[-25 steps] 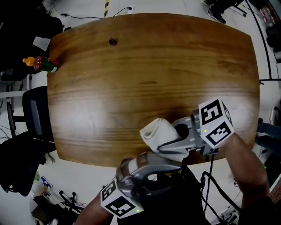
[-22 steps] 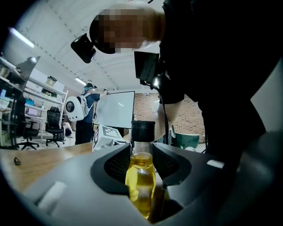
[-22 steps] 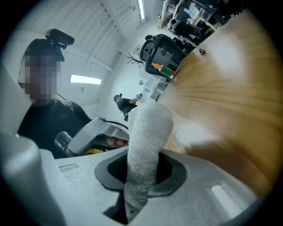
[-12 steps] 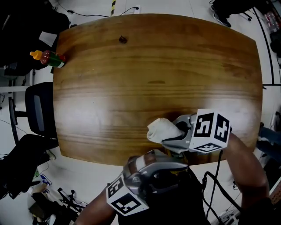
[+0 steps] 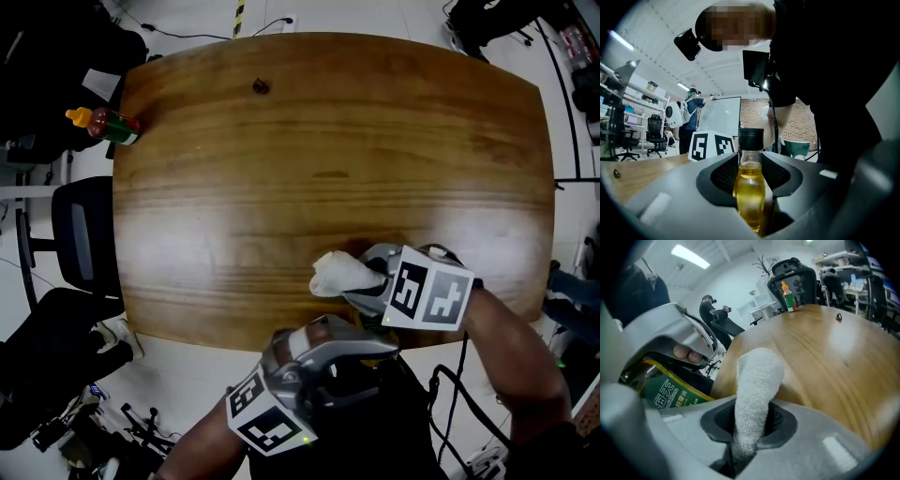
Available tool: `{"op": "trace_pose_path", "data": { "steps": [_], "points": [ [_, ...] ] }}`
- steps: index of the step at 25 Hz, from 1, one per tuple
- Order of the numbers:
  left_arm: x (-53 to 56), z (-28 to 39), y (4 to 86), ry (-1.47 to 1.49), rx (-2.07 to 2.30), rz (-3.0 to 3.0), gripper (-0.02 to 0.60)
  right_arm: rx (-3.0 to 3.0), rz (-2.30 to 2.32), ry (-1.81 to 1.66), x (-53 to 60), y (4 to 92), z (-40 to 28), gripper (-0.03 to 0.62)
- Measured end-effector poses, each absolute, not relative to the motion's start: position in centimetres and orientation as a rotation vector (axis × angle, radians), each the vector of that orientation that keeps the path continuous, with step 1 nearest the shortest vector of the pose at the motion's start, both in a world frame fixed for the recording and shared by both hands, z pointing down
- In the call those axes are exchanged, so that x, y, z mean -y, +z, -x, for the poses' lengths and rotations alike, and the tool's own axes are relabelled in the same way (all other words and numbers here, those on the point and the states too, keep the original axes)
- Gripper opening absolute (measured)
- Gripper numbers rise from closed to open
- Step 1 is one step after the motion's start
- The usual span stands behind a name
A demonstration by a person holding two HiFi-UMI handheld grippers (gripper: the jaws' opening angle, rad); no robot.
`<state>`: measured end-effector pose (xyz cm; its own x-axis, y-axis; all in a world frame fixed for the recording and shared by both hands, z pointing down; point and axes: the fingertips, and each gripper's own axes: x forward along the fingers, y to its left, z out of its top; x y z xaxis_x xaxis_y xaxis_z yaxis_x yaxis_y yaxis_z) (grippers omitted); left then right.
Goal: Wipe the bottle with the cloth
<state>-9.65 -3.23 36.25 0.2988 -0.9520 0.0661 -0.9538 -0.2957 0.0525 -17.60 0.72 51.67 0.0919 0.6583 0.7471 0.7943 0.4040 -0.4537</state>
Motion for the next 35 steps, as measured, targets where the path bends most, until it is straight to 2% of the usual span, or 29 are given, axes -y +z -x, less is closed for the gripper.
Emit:
{"op": "trace_pose_path", "data": {
  "steps": [4, 8, 13, 16, 19, 24, 29, 35],
  "points": [
    [3.2, 9.6, 36.4, 0.048, 1.812, -2.469, 0.164, 1.655, 1.297, -0.235, -0.4, 51.9, 17.7, 0.071],
    [3.3, 9.8, 36.6, 0.055, 1.812, -2.473, 0.164, 1.777, 1.249, -0.132, 0.1, 51.8, 18.6, 0.071],
    [3.0, 9.9, 37.3, 0.043, 1.808, -2.464, 0.163, 2.215, 0.730, 0.365, 7.9, 47.6, 21.9, 0.072],
    [3.0, 9.9, 37.8, 0.044, 1.800, -2.453, 0.163, 2.384, 0.439, 0.749, 12.7, 43.4, 20.0, 0.072],
    [3.3, 10.0, 38.7, 0.031, 1.788, -2.460, 0.163, 2.520, 0.329, 0.905, 14.7, 38.6, 16.6, 0.072],
    [3.2, 10.7, 40.2, 0.007, 1.794, -2.480, 0.163, 2.675, 0.425, 0.793, 10.7, 31.9, 13.9, 0.072],
    [3.3, 10.2, 40.6, 0.022, 1.777, -2.496, 0.163, 2.721, 0.483, 0.575, 5.9, 29.9, 13.2, 0.072],
    [3.5, 10.3, 40.7, 0.029, 1.768, -2.506, 0.163, 2.703, 0.459, -0.063, 1.6, 31.2, 14.2, 0.072]
  ]
}}
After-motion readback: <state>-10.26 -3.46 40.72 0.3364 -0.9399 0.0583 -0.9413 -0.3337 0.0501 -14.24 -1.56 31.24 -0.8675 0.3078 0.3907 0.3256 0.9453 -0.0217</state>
